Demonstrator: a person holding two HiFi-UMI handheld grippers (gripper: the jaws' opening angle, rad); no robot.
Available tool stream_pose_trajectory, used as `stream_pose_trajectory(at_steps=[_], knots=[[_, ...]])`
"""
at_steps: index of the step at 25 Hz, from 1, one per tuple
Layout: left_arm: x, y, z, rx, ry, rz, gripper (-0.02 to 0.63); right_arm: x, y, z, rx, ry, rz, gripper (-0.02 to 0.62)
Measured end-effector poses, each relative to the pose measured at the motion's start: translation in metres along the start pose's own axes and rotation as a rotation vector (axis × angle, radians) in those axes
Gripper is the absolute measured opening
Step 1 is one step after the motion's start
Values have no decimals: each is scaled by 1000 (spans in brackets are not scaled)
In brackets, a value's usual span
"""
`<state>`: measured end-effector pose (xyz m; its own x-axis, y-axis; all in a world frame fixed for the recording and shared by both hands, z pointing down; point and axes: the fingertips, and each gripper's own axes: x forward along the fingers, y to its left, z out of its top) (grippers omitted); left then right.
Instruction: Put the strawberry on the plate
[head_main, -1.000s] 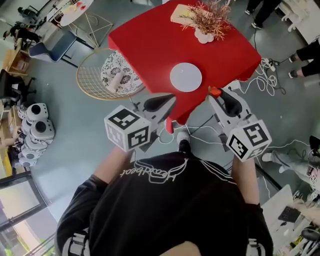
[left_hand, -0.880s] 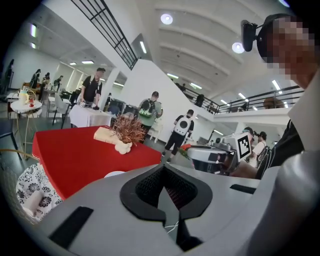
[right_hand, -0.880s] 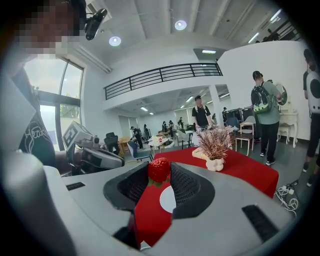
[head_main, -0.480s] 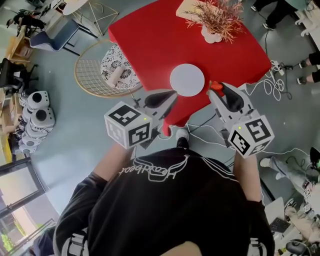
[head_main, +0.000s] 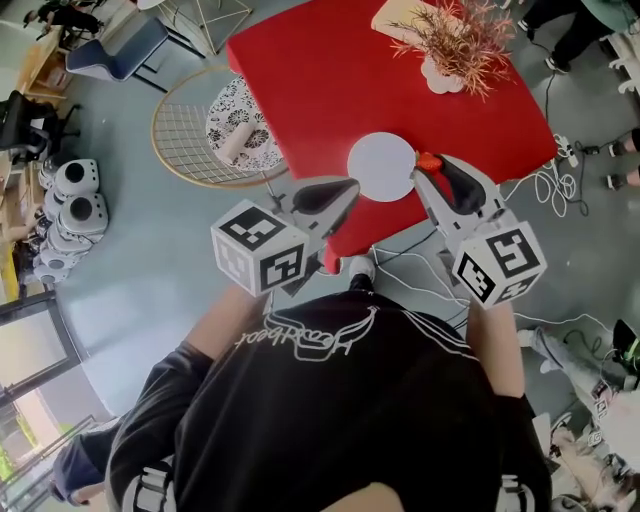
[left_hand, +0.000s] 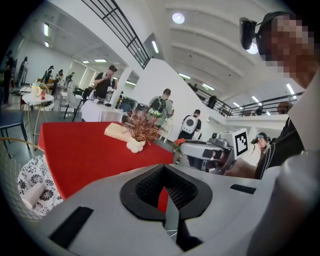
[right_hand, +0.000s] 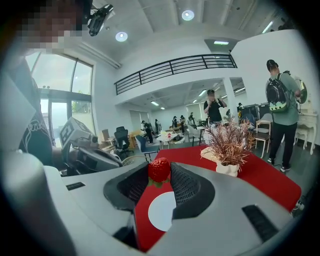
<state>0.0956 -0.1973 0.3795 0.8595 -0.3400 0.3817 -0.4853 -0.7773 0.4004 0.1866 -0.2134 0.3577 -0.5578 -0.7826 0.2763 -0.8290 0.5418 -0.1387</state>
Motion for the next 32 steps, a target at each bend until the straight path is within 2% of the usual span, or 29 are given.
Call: stream_pose_trajectory(at_steps=[7,13,21,32], knots=[[-1,18,-3,-42,-6,28,6,34,-5,-6,-2,32,43,124],[3,33,-9,-70,-4,41,6,64,-15,-27,15,71,60,124],[9,41,-16,-98,1,50,6,96,-30,-77,15,172,48,124],[19,50,-27,-137,15,50,6,125,-41,-153,-66,365,37,124]])
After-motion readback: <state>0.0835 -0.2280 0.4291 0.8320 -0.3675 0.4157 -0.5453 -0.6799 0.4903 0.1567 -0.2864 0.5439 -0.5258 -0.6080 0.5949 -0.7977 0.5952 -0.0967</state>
